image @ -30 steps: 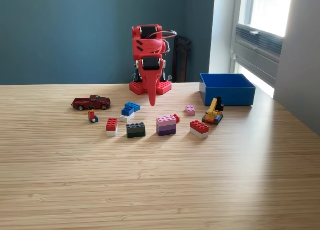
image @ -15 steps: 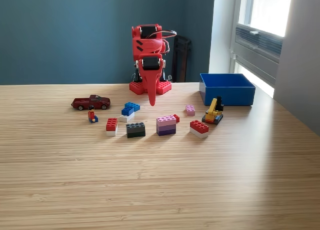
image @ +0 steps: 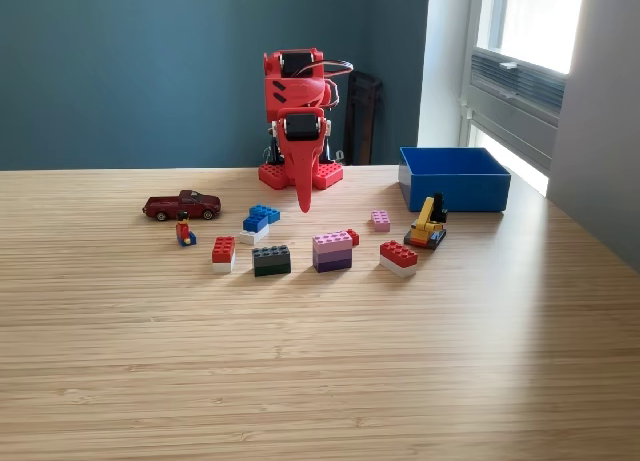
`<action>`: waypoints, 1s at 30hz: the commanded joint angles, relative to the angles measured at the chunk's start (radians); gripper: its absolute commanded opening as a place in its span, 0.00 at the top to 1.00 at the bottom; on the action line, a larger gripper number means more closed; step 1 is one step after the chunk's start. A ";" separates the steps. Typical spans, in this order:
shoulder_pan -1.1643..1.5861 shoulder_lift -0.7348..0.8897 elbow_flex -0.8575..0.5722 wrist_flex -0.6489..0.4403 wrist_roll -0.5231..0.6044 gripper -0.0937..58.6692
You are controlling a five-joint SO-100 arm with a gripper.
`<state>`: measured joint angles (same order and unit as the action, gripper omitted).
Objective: Grasp a lego block and put it in the bin.
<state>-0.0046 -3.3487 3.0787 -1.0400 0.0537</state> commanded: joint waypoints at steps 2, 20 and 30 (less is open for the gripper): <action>0.002 0.006 -0.006 -0.005 -0.006 1.00; 0.014 0.006 -0.017 0.005 -0.011 0.99; 0.025 0.012 -0.187 0.005 0.031 0.94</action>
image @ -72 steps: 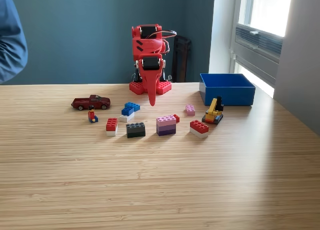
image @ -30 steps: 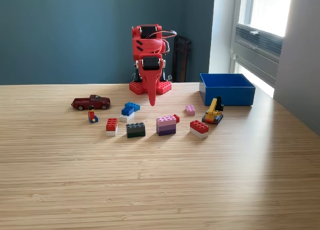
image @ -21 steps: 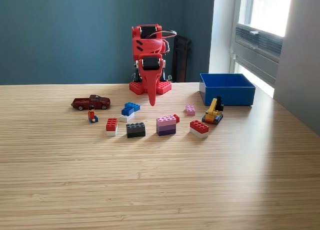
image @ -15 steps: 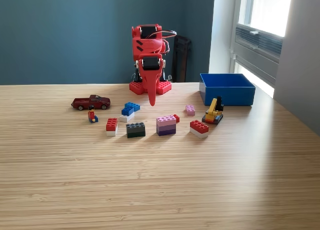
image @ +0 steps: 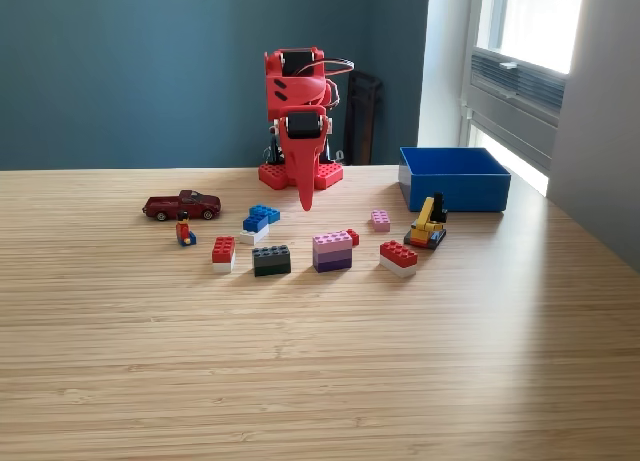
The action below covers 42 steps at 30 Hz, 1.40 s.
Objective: Grasp a lego block and put it in the bin.
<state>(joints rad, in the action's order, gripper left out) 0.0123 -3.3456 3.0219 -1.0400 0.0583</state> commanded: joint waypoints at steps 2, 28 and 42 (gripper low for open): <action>0.008 0.011 -0.173 0.005 0.040 0.93; -0.140 0.816 -0.773 -0.218 0.213 0.68; -0.153 0.939 -0.945 -0.339 0.301 0.66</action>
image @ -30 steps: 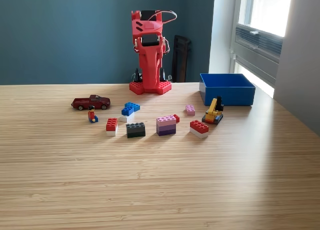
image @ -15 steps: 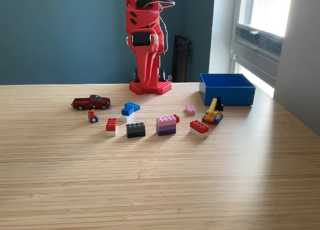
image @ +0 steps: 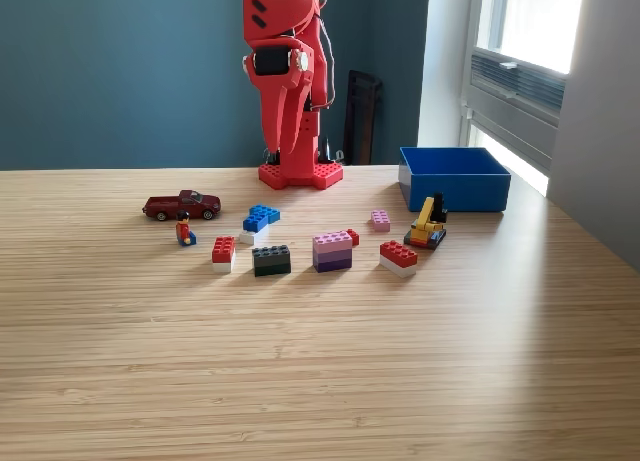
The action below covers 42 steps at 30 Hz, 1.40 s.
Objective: Grasp a lego block and put it in the bin.
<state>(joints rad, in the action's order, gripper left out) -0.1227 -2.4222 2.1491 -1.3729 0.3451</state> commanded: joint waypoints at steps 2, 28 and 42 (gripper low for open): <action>-0.020 0.025 -0.074 -0.006 0.020 0.66; -0.407 0.433 -0.290 -0.107 -0.063 0.58; -0.531 0.525 -0.230 0.126 0.232 0.54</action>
<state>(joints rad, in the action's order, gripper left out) -0.6504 -1.8853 1.9267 -1.2870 0.5507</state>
